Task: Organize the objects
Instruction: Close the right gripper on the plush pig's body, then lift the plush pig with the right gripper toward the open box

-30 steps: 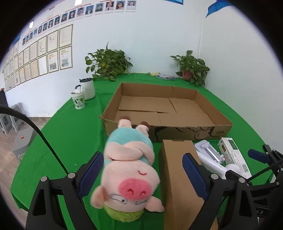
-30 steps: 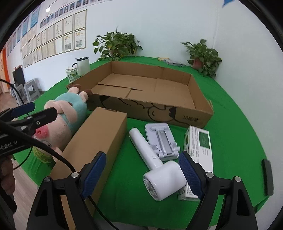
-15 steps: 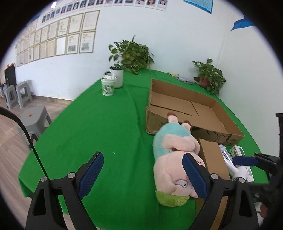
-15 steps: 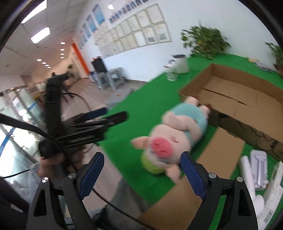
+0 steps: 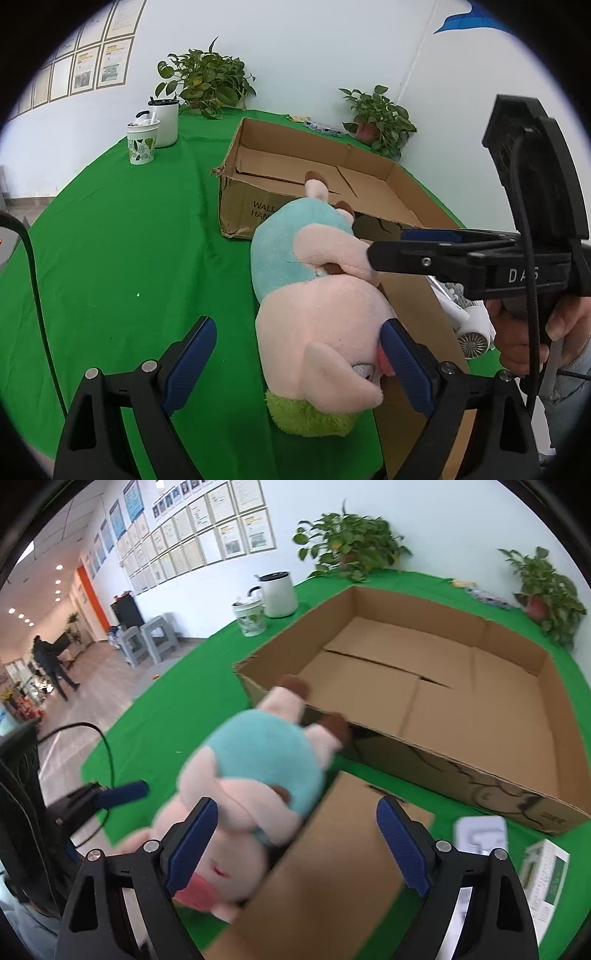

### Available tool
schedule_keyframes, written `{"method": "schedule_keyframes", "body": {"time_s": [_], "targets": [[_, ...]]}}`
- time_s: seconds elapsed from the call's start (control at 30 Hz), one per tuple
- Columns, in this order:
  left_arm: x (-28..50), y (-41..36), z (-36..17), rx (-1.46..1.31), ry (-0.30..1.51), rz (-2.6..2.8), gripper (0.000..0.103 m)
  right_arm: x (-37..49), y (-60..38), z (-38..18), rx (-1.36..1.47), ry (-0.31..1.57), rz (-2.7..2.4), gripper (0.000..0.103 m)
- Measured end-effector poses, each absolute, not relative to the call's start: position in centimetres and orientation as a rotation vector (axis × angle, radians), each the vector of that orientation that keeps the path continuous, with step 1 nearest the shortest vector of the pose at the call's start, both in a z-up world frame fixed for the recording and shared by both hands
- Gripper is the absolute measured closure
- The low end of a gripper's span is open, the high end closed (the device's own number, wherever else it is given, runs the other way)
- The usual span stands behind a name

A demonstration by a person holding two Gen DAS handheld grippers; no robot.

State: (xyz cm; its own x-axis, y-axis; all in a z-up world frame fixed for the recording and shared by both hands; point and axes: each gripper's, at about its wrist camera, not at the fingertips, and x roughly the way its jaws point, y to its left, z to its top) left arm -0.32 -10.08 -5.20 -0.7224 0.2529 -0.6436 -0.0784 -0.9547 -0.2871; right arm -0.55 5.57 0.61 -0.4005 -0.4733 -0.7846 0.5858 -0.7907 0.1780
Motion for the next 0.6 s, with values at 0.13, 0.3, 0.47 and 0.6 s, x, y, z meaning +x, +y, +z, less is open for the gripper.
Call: {"method": "schedule_keyframes", "body": {"time_s": [0.13, 0.3, 0.47, 0.6], "targets": [[-0.4, -9.5, -5.6, -1.102, -0.378, 2.682, 0.012, -1.1, 3.0, -0.5, 1.241, 0.1, -2.083, 0.015], [-0.8, -8.5, -6.6, -1.133, -0.404, 2.621, 0.012, -1.2, 0.8, -1.6, 1.31, 0.123, -2.055, 0.015], [-1.0, -8.7, -7.1, -1.12, -0.446, 2.585, 0.023, -1.1, -0.8, -2.8, 1.396, 0.191, -2.113, 0.013], [-1.1, -8.6, -6.9, -1.125, -0.441, 2.589, 0.034, -1.5, -2.3, -3.7, 1.421, 0.241, -2.154, 0.012]]}}
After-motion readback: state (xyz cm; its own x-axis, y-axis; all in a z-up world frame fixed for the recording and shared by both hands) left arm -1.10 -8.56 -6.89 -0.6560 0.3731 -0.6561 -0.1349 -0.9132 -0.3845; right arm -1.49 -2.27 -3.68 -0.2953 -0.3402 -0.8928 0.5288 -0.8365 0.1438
